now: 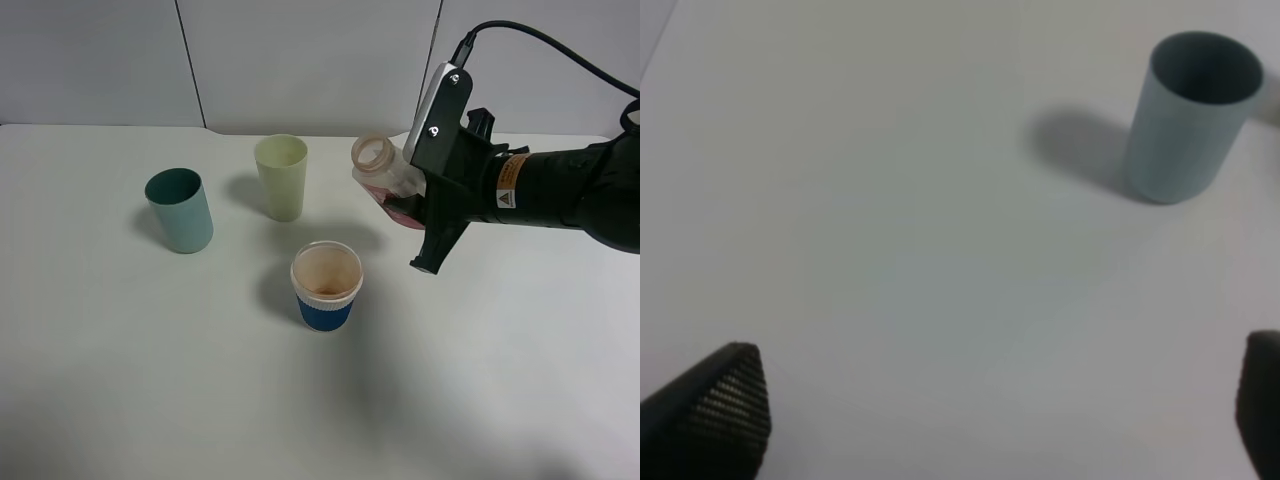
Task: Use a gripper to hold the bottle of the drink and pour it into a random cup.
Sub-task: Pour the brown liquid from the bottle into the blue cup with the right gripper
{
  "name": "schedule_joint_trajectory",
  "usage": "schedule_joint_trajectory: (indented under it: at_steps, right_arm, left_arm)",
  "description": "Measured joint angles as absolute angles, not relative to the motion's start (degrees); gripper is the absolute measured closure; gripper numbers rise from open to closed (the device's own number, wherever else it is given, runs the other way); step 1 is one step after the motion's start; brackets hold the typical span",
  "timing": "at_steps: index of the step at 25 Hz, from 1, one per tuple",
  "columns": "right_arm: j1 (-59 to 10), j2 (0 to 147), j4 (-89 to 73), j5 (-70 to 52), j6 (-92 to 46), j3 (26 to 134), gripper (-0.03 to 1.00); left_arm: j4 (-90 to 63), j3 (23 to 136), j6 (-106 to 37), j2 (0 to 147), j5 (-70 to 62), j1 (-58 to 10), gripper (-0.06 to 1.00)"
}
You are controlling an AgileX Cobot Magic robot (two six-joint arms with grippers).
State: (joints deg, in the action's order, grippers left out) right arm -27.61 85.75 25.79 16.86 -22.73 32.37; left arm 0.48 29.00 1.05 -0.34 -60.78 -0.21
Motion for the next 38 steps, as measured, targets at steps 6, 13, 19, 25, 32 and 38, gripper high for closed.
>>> schedule_joint_trajectory:
  at_steps: [6,13,19,25,32,38]
  right_arm:
    - [-28.88,85.75,25.35,16.31,-26.31,32.76,0.61]
    - [-31.08,85.81,25.58,12.24,-27.2,37.79,0.61]
    - [-31.53,85.81,26.95,11.41,-29.79,38.28,0.61]
    - [-31.53,85.81,26.95,10.61,-30.37,38.28,0.61]
    - [-33.52,85.81,25.87,7.99,-30.37,38.28,0.61]
    - [-33.92,85.81,22.94,7.87,-31.34,38.28,0.61]
  left_arm:
    - [0.48,29.0,1.05,-0.34,-60.78,-0.21,0.02]
    - [0.48,29.0,1.05,-0.34,-60.78,-0.21,0.02]
    - [0.48,29.0,1.05,-0.34,-60.78,-0.21,0.02]
    - [0.48,29.0,1.05,-0.34,-60.78,-0.21,0.02]
    - [0.48,29.0,1.05,-0.34,-60.78,-0.21,0.02]
    - [0.48,29.0,1.05,-0.34,-60.78,-0.21,0.02]
